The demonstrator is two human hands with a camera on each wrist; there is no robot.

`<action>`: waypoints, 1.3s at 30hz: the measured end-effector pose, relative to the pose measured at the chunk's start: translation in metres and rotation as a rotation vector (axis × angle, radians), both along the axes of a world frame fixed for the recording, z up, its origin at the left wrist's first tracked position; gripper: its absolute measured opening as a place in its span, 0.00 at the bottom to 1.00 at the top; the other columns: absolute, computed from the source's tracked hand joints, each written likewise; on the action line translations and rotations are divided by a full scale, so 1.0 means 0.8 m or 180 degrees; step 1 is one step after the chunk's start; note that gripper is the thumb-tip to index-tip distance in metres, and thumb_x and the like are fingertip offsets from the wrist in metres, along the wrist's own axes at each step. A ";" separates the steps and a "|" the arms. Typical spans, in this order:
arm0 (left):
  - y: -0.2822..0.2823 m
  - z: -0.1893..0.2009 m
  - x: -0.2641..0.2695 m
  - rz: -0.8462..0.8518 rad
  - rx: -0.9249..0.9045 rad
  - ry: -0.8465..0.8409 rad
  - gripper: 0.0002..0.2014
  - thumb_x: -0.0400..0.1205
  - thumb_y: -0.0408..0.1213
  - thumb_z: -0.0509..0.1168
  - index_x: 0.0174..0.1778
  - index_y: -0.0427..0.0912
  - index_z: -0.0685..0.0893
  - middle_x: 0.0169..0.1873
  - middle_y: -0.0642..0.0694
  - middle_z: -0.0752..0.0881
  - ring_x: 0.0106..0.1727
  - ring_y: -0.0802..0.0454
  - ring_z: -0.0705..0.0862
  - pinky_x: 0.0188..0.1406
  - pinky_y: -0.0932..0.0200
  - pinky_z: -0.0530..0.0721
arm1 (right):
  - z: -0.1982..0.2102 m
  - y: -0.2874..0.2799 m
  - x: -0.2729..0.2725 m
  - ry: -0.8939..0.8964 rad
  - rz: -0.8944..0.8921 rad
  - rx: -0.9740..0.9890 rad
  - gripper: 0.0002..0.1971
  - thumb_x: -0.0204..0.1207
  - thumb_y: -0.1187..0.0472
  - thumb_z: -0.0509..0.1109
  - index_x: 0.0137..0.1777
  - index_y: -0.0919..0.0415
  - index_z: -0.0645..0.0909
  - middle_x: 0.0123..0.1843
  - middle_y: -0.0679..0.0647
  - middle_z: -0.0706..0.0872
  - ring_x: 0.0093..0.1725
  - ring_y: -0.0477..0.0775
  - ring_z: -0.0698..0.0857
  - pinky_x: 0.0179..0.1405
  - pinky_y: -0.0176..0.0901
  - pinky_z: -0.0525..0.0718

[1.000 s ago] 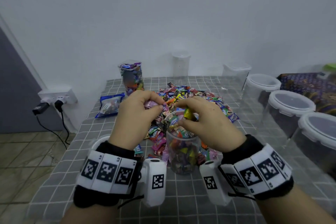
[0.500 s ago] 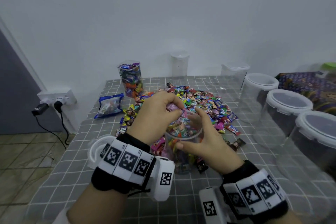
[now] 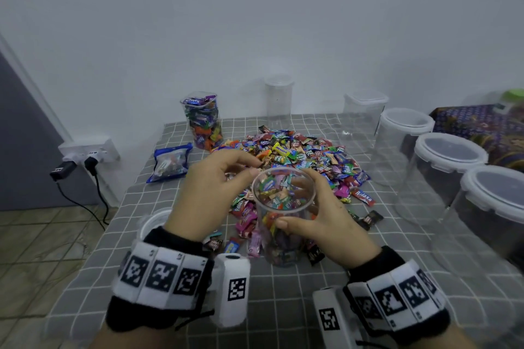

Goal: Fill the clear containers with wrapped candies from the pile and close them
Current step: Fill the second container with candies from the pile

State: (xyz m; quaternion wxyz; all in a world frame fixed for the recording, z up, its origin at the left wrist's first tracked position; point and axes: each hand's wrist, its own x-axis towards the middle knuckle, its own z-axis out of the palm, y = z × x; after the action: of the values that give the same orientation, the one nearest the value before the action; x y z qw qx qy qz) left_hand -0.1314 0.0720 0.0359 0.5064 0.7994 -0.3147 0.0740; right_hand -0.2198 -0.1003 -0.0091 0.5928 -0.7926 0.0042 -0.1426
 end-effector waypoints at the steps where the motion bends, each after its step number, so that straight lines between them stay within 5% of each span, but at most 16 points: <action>1: 0.011 -0.005 0.001 0.0079 0.0058 0.0100 0.10 0.77 0.35 0.70 0.41 0.59 0.86 0.40 0.57 0.87 0.43 0.61 0.85 0.45 0.57 0.84 | 0.000 -0.001 -0.002 0.0018 0.0021 -0.0131 0.34 0.63 0.61 0.82 0.61 0.38 0.66 0.58 0.34 0.80 0.59 0.29 0.79 0.56 0.24 0.76; 4: 0.039 -0.020 0.002 0.0112 0.0622 0.0438 0.09 0.77 0.37 0.71 0.42 0.59 0.85 0.40 0.56 0.87 0.42 0.56 0.85 0.44 0.58 0.83 | -0.003 -0.009 -0.011 0.0197 0.0084 -0.0738 0.33 0.66 0.56 0.81 0.65 0.36 0.66 0.61 0.31 0.77 0.61 0.30 0.77 0.58 0.28 0.75; 7: 0.054 -0.033 0.002 0.0065 0.1962 0.0543 0.07 0.78 0.41 0.70 0.46 0.60 0.81 0.43 0.58 0.84 0.41 0.62 0.82 0.40 0.64 0.78 | -0.006 -0.028 -0.017 0.0860 0.0049 -0.1812 0.26 0.70 0.51 0.76 0.67 0.46 0.71 0.58 0.41 0.76 0.59 0.42 0.76 0.54 0.37 0.72; 11: 0.063 -0.054 0.000 -0.0010 0.3123 0.0755 0.17 0.75 0.48 0.72 0.59 0.55 0.79 0.49 0.57 0.83 0.47 0.59 0.81 0.45 0.63 0.79 | -0.010 -0.045 -0.027 0.1552 -0.0184 -0.3055 0.11 0.77 0.46 0.64 0.51 0.50 0.69 0.54 0.50 0.77 0.53 0.50 0.78 0.46 0.42 0.71; 17: 0.061 -0.081 0.001 -0.0223 0.4073 0.0438 0.24 0.76 0.44 0.69 0.68 0.54 0.73 0.64 0.51 0.77 0.61 0.52 0.79 0.59 0.57 0.80 | -0.011 -0.067 -0.038 0.2384 0.0257 -0.3797 0.26 0.74 0.43 0.67 0.69 0.53 0.68 0.66 0.53 0.75 0.62 0.53 0.77 0.56 0.43 0.77; 25: 0.036 -0.086 0.016 -0.0488 0.4131 0.0175 0.09 0.81 0.35 0.62 0.56 0.48 0.77 0.58 0.48 0.79 0.59 0.50 0.79 0.56 0.59 0.76 | -0.015 -0.064 -0.016 0.2481 0.0613 -0.3613 0.21 0.76 0.57 0.68 0.67 0.56 0.70 0.66 0.55 0.77 0.59 0.53 0.77 0.53 0.38 0.73; 29: 0.016 -0.086 0.031 -0.0565 0.3977 0.0078 0.09 0.78 0.31 0.64 0.47 0.51 0.74 0.50 0.49 0.78 0.56 0.49 0.79 0.49 0.61 0.74 | -0.018 -0.062 0.008 0.2420 0.0593 -0.3558 0.18 0.75 0.58 0.70 0.64 0.60 0.72 0.64 0.57 0.79 0.61 0.56 0.78 0.48 0.38 0.72; 32: 0.004 -0.084 0.039 -0.0498 0.3843 0.0144 0.10 0.76 0.35 0.68 0.50 0.47 0.76 0.49 0.47 0.77 0.55 0.48 0.79 0.50 0.59 0.77 | -0.017 -0.061 0.021 0.2302 0.0426 -0.3345 0.16 0.74 0.57 0.71 0.59 0.59 0.74 0.59 0.56 0.80 0.55 0.55 0.79 0.48 0.40 0.75; 35: -0.002 -0.080 0.047 -0.0375 0.3815 0.0367 0.27 0.70 0.42 0.75 0.64 0.48 0.73 0.57 0.47 0.75 0.59 0.47 0.78 0.57 0.50 0.81 | -0.017 -0.065 0.027 0.2103 0.0349 -0.3201 0.28 0.69 0.51 0.75 0.67 0.54 0.70 0.63 0.54 0.75 0.58 0.53 0.76 0.57 0.45 0.79; 39: -0.011 -0.080 0.044 -0.0590 0.3911 0.0405 0.51 0.64 0.48 0.80 0.80 0.53 0.56 0.72 0.47 0.64 0.70 0.45 0.72 0.64 0.44 0.80 | -0.020 -0.061 0.033 0.2289 0.0868 -0.3391 0.51 0.66 0.46 0.77 0.82 0.45 0.47 0.80 0.55 0.57 0.74 0.60 0.67 0.69 0.54 0.76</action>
State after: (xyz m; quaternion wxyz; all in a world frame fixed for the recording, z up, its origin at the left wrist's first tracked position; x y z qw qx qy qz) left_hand -0.0962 0.0636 -0.0280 -0.0238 0.9169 -0.3370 -0.2125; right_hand -0.1934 -0.1492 -0.0252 0.0937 -0.9693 0.0305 0.2251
